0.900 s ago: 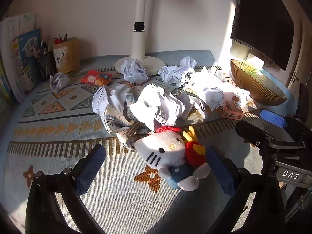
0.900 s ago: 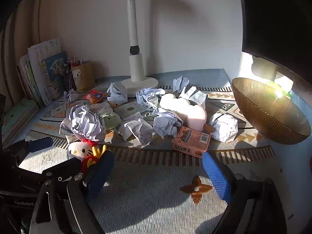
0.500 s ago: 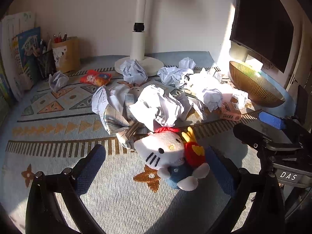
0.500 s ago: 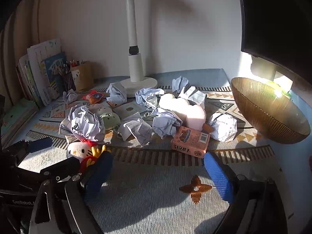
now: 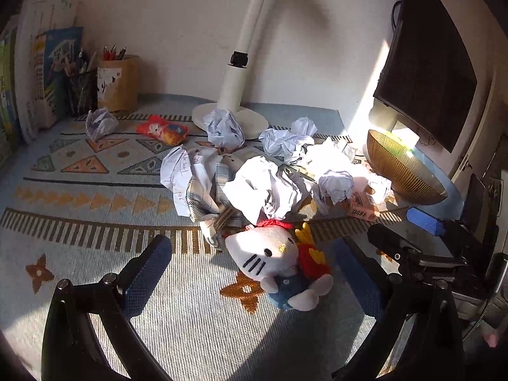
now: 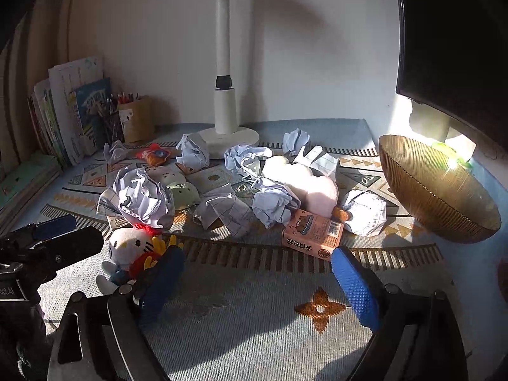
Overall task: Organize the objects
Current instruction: 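Move both tools toward the Hello Kitty plush and crumpled paper, then grasp the Hello Kitty plush with the right tool while the left tool grasps crumpled white paper, then carry both items over the woven golden bowl and open both tools, then withdraw both open tools from the bowl back over the rug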
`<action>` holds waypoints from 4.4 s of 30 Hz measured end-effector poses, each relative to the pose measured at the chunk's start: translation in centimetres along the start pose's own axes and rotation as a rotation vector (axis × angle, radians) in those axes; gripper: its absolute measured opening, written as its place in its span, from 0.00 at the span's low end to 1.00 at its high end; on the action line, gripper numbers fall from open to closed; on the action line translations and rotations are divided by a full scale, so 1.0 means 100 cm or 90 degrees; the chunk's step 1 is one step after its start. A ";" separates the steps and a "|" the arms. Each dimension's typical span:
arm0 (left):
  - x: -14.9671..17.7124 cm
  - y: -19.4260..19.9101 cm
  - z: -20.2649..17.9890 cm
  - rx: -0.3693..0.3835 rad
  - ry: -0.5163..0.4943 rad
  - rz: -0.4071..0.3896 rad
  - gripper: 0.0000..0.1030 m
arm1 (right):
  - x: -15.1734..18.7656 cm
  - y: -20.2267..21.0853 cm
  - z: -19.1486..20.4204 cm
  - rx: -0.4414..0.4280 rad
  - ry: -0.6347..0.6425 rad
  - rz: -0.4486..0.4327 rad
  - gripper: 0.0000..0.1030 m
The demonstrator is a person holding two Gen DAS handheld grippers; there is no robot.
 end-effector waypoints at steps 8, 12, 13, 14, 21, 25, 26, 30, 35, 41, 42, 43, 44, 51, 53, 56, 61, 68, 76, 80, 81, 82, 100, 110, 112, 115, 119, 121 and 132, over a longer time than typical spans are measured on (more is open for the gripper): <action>-0.009 0.001 0.016 0.035 0.075 -0.011 0.99 | -0.004 0.003 0.061 -0.162 0.021 0.007 0.90; -0.033 -0.011 -0.002 0.062 0.046 0.013 0.98 | -0.008 -0.020 0.076 -0.194 0.019 0.085 0.90; -0.039 -0.016 -0.004 0.058 0.029 0.022 0.99 | -0.009 -0.024 0.076 -0.206 0.000 0.100 0.90; -0.044 -0.026 -0.005 0.046 0.006 0.038 0.99 | -0.010 -0.031 0.075 -0.203 -0.017 0.115 0.90; -0.035 -0.082 -0.007 0.062 -0.078 0.186 0.78 | -0.001 -0.053 0.082 -0.249 -0.052 0.202 0.90; -0.035 -0.083 -0.006 0.083 -0.065 0.175 0.59 | -0.002 -0.049 0.091 -0.273 -0.034 0.198 0.49; -0.035 -0.081 -0.007 0.089 -0.062 0.171 0.55 | 0.001 -0.049 0.088 -0.261 -0.028 0.194 0.49; -0.046 -0.056 -0.014 0.125 -0.047 0.130 0.53 | 0.006 -0.033 0.065 -0.241 -0.051 0.168 0.49; -0.057 0.006 -0.030 0.173 -0.047 0.035 0.53 | 0.018 -0.008 0.013 -0.187 -0.070 0.145 0.50; -0.001 -0.015 -0.034 0.115 -0.021 0.096 0.53 | 0.031 -0.021 -0.015 -0.162 -0.077 0.158 0.54; 0.007 -0.023 -0.034 0.102 -0.013 0.109 0.53 | 0.032 -0.021 -0.017 -0.156 -0.079 0.163 0.61; 0.013 -0.030 -0.031 0.079 -0.007 0.119 0.53 | 0.034 -0.021 -0.020 -0.145 -0.083 0.165 0.75; 0.017 -0.034 -0.029 0.056 -0.001 0.122 0.53 | 0.034 -0.022 -0.020 -0.141 -0.087 0.163 0.82; 0.018 -0.034 -0.023 0.032 0.015 0.109 0.55 | 0.033 -0.020 -0.007 -0.109 -0.049 0.140 0.83; 0.019 -0.034 -0.023 0.032 0.016 0.110 0.55 | 0.033 -0.022 -0.003 -0.083 -0.024 0.133 0.83; 0.019 -0.035 -0.024 0.028 0.011 0.111 0.56 | 0.035 -0.023 -0.002 -0.051 -0.011 0.126 0.77; 0.020 -0.036 -0.031 -0.006 -0.025 0.111 0.56 | 0.035 -0.016 -0.008 -0.049 -0.032 0.112 0.55; -0.008 -0.041 -0.087 0.067 -0.045 0.105 0.56 | -0.024 0.048 -0.092 0.043 -0.117 -0.031 0.55; -0.092 -0.095 -0.237 0.268 -0.125 0.086 0.56 | -0.088 0.070 -0.233 0.206 -0.264 -0.113 0.56; -0.117 -0.148 -0.270 0.283 -0.127 0.085 0.56 | -0.094 0.045 -0.276 0.252 -0.293 -0.084 0.58; -0.119 -0.159 -0.276 0.287 -0.128 0.085 0.56 | -0.094 0.039 -0.286 0.257 -0.298 -0.078 0.60; -0.119 -0.168 -0.279 0.289 -0.125 0.086 0.57 | -0.093 0.034 -0.295 0.261 -0.301 -0.074 0.67; -0.096 -0.075 -0.191 0.270 -0.094 0.034 0.98 | -0.122 -0.045 -0.287 0.414 -0.079 -0.131 1.00; -0.042 -0.027 -0.024 0.087 0.052 0.027 0.98 | -0.077 -0.025 -0.316 0.392 -0.185 -0.030 1.00; -0.035 -0.025 -0.009 0.081 0.072 0.028 0.98 | -0.062 -0.005 -0.316 0.392 -0.223 -0.035 1.00; -0.026 -0.025 0.001 0.071 0.079 0.035 0.98 | -0.047 0.014 -0.313 0.416 -0.263 -0.046 1.00; -0.014 -0.021 0.007 0.078 0.094 0.043 0.98 | -0.039 0.013 -0.305 0.406 -0.324 -0.042 1.00; -0.010 -0.018 0.009 0.075 0.094 0.041 0.98 | -0.046 0.008 -0.298 0.397 -0.313 -0.044 1.00; -0.003 0.004 0.028 0.039 0.089 0.031 0.98 | -0.072 0.038 -0.250 0.451 -0.180 -0.083 1.00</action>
Point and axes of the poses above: each gripper's, at about its wrist camera, not at the fingertips, and y roughly against the way its jaws point, z to its left, x to its underside, the point moved 7 cm from there along -y, roughly the way its jaws point, and after that the axes turned 6 degrees about x, right-handed, at the moved point
